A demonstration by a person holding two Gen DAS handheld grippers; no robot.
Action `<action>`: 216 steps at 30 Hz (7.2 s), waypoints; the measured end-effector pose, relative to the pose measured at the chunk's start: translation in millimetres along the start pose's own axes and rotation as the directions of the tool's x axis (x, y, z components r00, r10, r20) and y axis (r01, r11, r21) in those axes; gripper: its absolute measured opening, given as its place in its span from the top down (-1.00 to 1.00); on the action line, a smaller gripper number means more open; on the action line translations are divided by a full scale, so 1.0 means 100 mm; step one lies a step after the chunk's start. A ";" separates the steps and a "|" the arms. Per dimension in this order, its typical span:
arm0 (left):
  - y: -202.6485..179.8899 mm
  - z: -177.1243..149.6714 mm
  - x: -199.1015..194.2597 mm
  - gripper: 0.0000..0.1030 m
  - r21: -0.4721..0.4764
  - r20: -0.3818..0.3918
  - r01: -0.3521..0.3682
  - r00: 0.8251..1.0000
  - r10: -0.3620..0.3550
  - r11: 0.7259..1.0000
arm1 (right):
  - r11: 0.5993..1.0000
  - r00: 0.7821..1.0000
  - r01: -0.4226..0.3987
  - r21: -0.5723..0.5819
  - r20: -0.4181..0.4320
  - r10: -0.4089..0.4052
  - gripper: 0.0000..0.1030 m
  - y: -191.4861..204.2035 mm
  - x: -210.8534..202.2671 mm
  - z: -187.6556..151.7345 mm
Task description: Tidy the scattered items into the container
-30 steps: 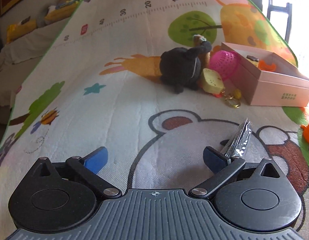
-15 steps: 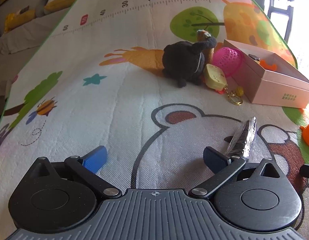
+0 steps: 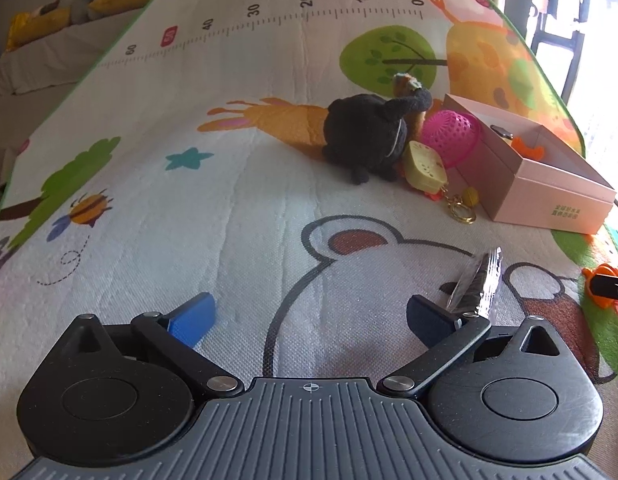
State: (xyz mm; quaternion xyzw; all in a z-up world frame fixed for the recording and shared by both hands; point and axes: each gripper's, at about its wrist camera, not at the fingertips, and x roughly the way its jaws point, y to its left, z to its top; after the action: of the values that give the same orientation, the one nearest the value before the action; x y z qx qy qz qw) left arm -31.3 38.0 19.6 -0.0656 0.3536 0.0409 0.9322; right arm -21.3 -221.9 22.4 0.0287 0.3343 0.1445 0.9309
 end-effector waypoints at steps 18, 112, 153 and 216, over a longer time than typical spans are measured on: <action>-0.81 -0.09 -0.09 -1.00 0.389 0.024 0.024 0.999 -0.036 0.921 | 0.996 0.991 0.089 -0.025 0.104 -0.086 -0.82 0.05 -0.14 -0.14; -1.11 0.12 0.35 -0.92 0.282 -0.010 0.108 0.994 -0.109 0.953 | 0.993 0.999 0.039 -0.114 -0.015 -0.041 -0.17 0.15 -0.18 -0.09; -1.66 1.15 0.62 -0.94 0.498 0.179 0.225 0.918 -0.353 0.838 | 0.983 0.978 0.184 -0.015 0.108 -0.181 -0.51 -0.75 0.57 1.47; -0.10 0.37 0.49 -1.00 -0.014 0.097 0.134 0.987 -0.132 0.991 | 0.977 0.990 -0.078 -0.199 0.103 0.100 0.81 0.83 0.55 1.96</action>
State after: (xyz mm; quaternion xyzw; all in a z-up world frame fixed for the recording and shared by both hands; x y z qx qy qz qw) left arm 30.8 35.3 15.9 -0.0968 0.3031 -0.0146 0.9479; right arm 122.2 -117.7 152.7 -0.0392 0.2640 0.2163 0.9391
